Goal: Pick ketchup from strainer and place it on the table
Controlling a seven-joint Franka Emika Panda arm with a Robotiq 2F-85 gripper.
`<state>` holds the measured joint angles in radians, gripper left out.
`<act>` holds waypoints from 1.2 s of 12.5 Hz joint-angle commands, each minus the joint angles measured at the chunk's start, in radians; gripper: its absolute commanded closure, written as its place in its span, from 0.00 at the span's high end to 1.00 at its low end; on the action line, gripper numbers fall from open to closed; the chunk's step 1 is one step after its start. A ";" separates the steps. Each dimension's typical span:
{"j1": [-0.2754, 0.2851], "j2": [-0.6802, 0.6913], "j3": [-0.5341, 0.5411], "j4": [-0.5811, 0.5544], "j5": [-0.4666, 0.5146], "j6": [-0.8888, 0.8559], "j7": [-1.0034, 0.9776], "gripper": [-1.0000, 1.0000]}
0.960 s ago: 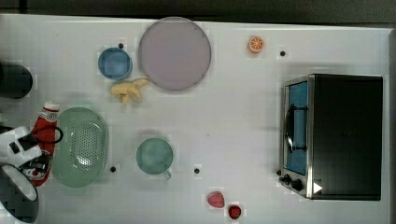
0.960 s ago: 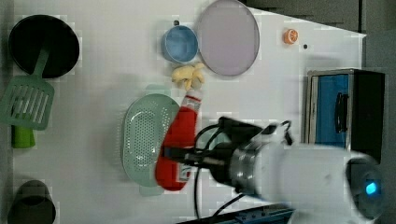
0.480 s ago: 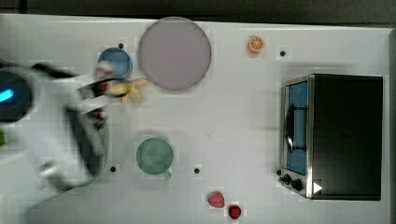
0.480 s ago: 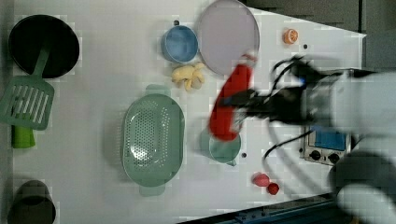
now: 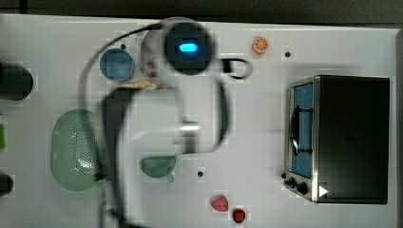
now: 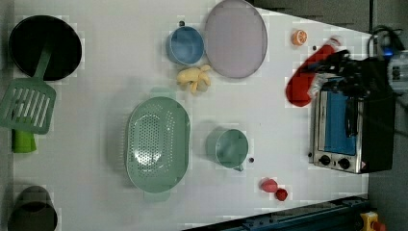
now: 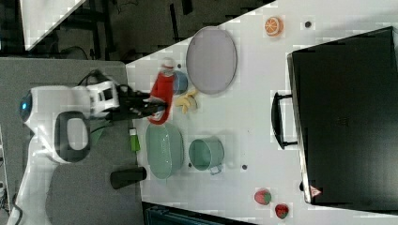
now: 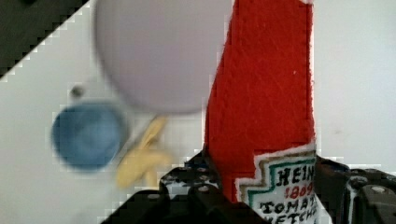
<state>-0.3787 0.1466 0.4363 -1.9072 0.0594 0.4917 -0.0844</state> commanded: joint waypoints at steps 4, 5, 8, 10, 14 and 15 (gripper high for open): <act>-0.008 -0.024 -0.102 -0.127 0.002 0.000 -0.092 0.60; -0.008 -0.023 -0.109 -0.163 0.002 0.004 -0.092 0.60; -0.008 -0.008 -0.114 -0.276 0.001 0.081 -0.092 0.60; -0.008 0.023 -0.114 -0.347 -0.009 0.215 -0.092 0.60; -0.008 0.131 -0.121 -0.397 -0.054 0.368 -0.092 0.64; -0.008 0.158 -0.123 -0.396 -0.059 0.392 -0.092 0.73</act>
<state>-0.3804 0.2974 0.3303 -2.2988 0.0305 0.8467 -0.1225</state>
